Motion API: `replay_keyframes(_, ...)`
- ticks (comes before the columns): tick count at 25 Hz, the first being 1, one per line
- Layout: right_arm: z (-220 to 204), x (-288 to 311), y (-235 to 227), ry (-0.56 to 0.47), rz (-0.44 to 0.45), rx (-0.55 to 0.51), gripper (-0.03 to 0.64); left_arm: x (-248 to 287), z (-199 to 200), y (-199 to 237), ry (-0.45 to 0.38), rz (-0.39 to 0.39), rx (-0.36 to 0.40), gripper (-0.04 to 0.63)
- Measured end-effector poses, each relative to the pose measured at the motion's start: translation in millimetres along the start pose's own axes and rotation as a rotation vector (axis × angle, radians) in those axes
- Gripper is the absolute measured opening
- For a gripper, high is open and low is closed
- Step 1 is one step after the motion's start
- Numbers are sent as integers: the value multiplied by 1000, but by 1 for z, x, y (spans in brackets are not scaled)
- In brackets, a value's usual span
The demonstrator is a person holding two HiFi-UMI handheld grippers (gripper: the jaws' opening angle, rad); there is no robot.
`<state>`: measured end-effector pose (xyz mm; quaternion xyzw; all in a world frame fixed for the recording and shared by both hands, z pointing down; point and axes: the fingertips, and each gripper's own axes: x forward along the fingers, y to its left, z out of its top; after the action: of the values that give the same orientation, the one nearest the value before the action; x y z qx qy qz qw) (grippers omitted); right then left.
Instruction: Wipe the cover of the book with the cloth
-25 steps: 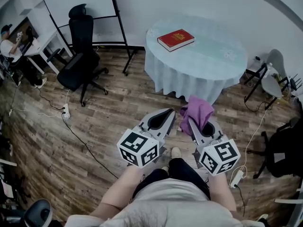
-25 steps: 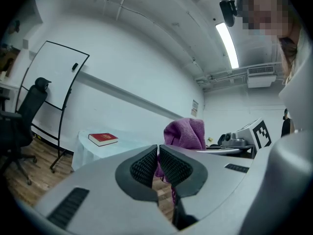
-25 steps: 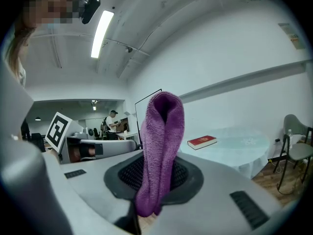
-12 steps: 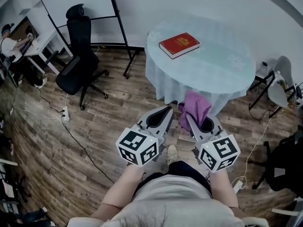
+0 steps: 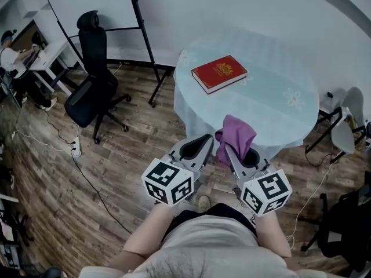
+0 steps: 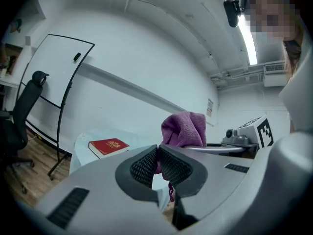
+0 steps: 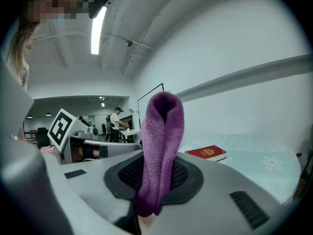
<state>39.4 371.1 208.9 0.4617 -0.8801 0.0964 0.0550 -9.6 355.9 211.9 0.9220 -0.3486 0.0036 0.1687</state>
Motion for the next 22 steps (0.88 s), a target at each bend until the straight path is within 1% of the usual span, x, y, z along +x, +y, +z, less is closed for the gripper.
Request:
replay_keyframes(7, 0, 27, -46, 29, 9, 31, 77, 47, 5, 19, 27, 8, -25, 31)
replay_keyframes(15, -6, 44, -68, 61, 6, 71, 77, 69, 3, 36, 70, 8, -56, 32)
replay_keyframes(19, -10, 62, -77, 68, 6, 76, 77, 83, 0, 56, 83, 6, -69, 32)
replay_keyframes(22, -11, 83, -92, 78, -12, 83, 77, 98, 1, 76, 96, -3, -80, 32)
